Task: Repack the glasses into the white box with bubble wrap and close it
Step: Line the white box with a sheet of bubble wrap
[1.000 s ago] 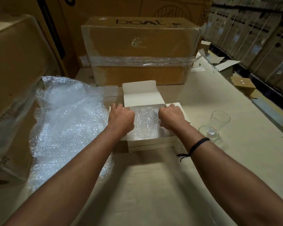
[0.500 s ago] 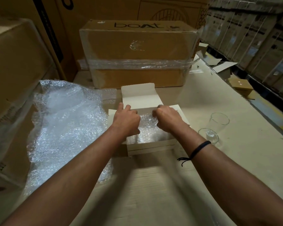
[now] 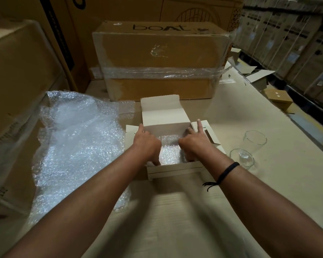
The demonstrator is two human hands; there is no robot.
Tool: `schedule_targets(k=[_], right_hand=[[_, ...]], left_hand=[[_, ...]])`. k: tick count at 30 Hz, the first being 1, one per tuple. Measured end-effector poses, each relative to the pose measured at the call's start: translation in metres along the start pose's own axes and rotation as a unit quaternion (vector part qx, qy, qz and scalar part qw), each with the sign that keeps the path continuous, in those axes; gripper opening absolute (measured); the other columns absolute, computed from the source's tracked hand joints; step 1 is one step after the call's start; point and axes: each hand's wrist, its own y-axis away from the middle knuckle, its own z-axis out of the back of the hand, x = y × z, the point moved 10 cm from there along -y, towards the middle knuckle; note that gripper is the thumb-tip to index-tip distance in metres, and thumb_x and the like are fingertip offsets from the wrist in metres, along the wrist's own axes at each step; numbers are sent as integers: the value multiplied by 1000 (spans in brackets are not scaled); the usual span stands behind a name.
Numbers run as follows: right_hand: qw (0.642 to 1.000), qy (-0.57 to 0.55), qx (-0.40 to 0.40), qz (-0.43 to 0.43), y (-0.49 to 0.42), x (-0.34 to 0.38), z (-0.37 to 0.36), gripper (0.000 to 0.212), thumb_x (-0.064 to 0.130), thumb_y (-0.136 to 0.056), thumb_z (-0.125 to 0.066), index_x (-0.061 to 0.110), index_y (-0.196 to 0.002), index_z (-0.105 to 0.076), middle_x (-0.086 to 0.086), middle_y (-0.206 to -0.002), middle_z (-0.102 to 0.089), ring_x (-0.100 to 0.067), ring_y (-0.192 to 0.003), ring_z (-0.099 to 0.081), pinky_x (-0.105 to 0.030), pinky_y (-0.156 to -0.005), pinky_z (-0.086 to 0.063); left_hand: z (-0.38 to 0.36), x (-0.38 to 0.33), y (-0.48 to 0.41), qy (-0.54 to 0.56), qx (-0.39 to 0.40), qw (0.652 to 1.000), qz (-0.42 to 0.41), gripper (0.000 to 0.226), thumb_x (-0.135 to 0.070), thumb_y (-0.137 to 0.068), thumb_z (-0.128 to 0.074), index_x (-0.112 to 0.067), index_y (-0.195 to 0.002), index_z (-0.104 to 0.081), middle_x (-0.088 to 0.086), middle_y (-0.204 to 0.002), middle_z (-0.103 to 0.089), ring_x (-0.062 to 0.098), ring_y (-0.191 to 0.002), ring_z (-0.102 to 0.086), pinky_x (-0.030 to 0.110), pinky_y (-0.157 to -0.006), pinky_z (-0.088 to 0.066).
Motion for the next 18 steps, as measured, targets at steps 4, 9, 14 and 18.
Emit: schedule_targets(k=[4, 9, 14, 18], right_hand=[[999, 13, 33, -6, -1, 5, -8, 59, 45, -86, -62, 32, -141, -46, -9, -151, -40, -33, -148, -14, -70, -99, 23], [1000, -15, -9, 5, 2, 1, 1, 54, 32, -86, -62, 33, -138, -48, -6, -141, -52, -30, -144, -24, -69, -106, 17], [998, -40, -45, 31, 2, 9, 9, 49, 22, -86, -62, 25, -133, -51, -3, -132, -60, -27, -138, -37, -64, -109, 13], [998, -57, -23, 34, -1, 16, 3, 41, 37, -84, -66, 30, -124, -58, 1, -127, -63, -24, -134, -43, -62, -109, 16]], left_hand=[[-12, -5, 4, -40, 44, 998, 19, 39, -50, -85, -60, -24, -114, -63, 5, -126, -62, 32, -133, -39, 63, -113, 6], [-5, -1, 5, -29, 20, 999, 30, 40, -48, -80, -66, -24, -111, -64, 7, -125, -62, 33, -135, -36, 64, -112, 8], [2, 2, 14, -23, 10, 999, 28, 37, -48, -81, -67, -25, -109, -65, 5, -128, -60, 30, -138, -31, 66, -110, 10], [8, 3, 18, 16, -21, 999, 25, 43, -48, -77, -70, -23, -112, -65, 4, -127, -60, 28, -135, -35, 66, -111, 6]])
